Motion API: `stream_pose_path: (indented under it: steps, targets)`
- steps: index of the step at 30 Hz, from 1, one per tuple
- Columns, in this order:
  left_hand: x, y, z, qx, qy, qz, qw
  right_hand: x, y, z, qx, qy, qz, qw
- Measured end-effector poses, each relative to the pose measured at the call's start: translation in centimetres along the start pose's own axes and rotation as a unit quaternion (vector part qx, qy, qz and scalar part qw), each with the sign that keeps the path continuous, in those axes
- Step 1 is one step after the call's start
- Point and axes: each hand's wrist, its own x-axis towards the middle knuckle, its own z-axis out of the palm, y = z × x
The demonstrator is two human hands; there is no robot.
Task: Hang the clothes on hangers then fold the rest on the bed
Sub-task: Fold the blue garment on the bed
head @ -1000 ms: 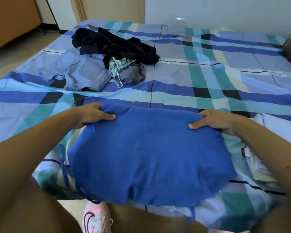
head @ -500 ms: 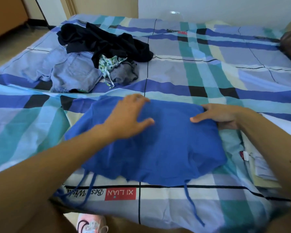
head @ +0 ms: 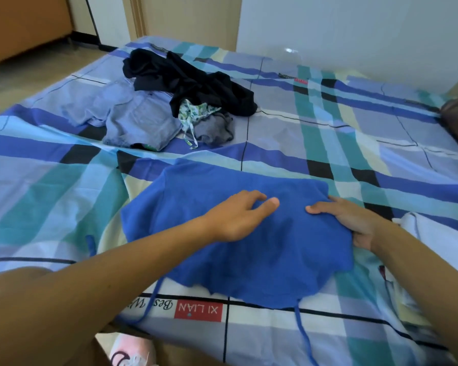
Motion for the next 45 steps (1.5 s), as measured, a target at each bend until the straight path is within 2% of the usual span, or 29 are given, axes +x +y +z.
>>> stream_pose_path:
  steps: [4,6,9,11,13,16,18,23,26,30,33,35,37,39,42,45]
  targets:
    - [-1.1,1.2,-4.0,-0.2,-0.041,-0.07,0.977,-2.2,-4.3,3.8,-0.037,0.029,-0.044,0.998]
    - [-1.5,0.9,-6.1,-0.261,-0.058,-0.078,0.961,-3.6,-7.0,7.2,-0.018,0.016,-0.074,0.997]
    - [-2.2,-0.2,-9.4,-0.351,-0.052,-0.065,0.933,-5.2,-10.2,12.0,0.031,-0.103,-0.097,0.99]
    - [-2.7,-1.5,-10.9,-0.396,-0.06,-0.064,0.914,-5.2,-10.9,14.2,0.026,-0.146,-0.11,0.983]
    - [-2.8,-3.5,-11.9,-0.362,-0.053,-0.109,0.924,-4.4,-10.4,15.4,0.0,-0.127,-0.117,0.985]
    - [-2.7,-6.1,-11.6,-0.177,0.034,-0.19,0.965,-3.0,-8.0,16.1,-0.099,-0.041,-0.125,0.986]
    - [-2.4,-6.7,-10.7,-0.094,0.083,-0.21,0.97,-2.1,-6.1,15.9,-0.154,-0.004,-0.119,0.981]
    - [-1.5,-7.0,-11.4,-0.133,0.112,-0.195,0.965,-1.3,-2.2,14.6,-0.305,0.066,-0.117,0.943]
    - [-1.4,-7.4,-12.8,-0.101,0.11,-0.209,0.967,-1.8,-0.7,14.5,-0.37,0.036,-0.104,0.923]
    - [-1.8,-7.4,-12.5,0.017,0.126,-0.216,0.968,-1.8,1.6,14.6,-0.408,-0.018,-0.09,0.908]
    - [-1.6,-7.4,-10.3,0.167,0.18,-0.19,0.95,-2.1,1.2,14.4,-0.389,-0.042,-0.102,0.914]
    - [-1.1,-7.4,-8.5,0.255,0.171,-0.189,0.933,-2.3,-0.3,14.3,-0.393,-0.035,-0.14,0.908]
    - [-0.9,-7.2,-8.0,0.286,0.148,-0.184,0.929,-2.3,-2.2,14.4,-0.362,-0.01,-0.181,0.914]
    - [-1.0,-7.0,-9.0,0.292,0.125,-0.171,0.933,-2.0,-4.0,14.5,-0.284,0.017,-0.226,0.932]
    - [-1.4,-7.6,-11.5,0.258,0.039,-0.158,0.952,-1.1,-5.1,15.3,-0.218,0.04,-0.276,0.935]
    - [-2.2,-8.3,-12.9,0.257,-0.025,-0.17,0.951,1.3,-2.7,16.1,-0.295,0.105,-0.281,0.907]
